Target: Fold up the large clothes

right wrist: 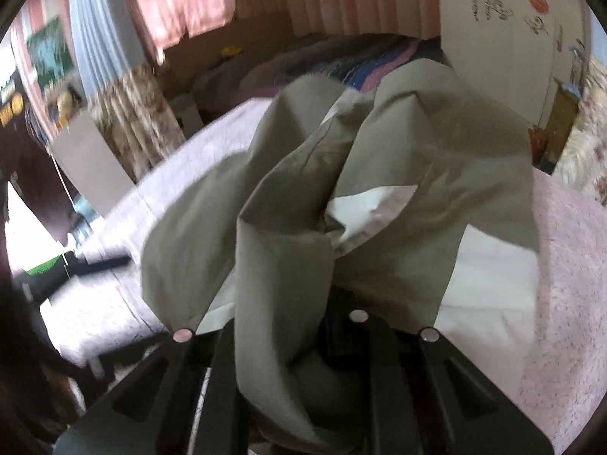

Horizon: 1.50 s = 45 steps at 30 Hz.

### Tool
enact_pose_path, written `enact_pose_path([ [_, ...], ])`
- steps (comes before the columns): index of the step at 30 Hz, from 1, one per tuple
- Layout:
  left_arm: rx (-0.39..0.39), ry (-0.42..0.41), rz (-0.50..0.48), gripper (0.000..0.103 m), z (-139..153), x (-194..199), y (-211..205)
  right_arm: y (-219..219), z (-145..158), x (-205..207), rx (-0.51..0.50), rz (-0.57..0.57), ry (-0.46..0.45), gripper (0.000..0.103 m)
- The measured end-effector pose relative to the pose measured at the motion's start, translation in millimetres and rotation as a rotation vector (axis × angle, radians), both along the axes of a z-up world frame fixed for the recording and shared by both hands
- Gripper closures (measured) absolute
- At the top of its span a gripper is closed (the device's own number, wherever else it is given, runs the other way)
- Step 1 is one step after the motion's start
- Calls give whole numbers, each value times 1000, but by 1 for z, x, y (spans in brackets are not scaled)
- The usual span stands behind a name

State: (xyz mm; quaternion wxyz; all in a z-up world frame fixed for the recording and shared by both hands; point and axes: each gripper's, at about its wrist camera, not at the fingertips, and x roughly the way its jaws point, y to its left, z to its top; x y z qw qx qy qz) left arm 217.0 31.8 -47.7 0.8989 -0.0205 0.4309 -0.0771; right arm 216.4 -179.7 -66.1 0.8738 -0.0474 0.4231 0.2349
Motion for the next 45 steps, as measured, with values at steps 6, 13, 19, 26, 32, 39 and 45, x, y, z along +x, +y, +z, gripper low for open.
enact_pose_path([
  [6, -60, 72, 54, 14, -33, 49, 43, 53, -36, -15, -241, 18, -89, 90],
  [13, -76, 94, -11, 9, -65, 67, 42, 64, -41, -28, -331, 16, -126, 89],
  [19, -72, 95, -77, 8, -69, 70, 45, 87, -40, -20, -380, 19, -125, 87],
  [26, 30, 45, -104, 8, -58, 53, 41, 102, -42, -13, -406, 19, -124, 87],
  [32, 146, 0, -114, 8, -55, 36, 32, 105, -44, -13, -429, 25, -121, 87],
  [39, 157, 5, -103, 4, -61, 37, 33, 110, -46, -14, -436, 11, -136, 87],
  [45, 155, 15, -103, 4, -60, 39, 34, 105, -32, -12, -424, 10, -80, 81],
])
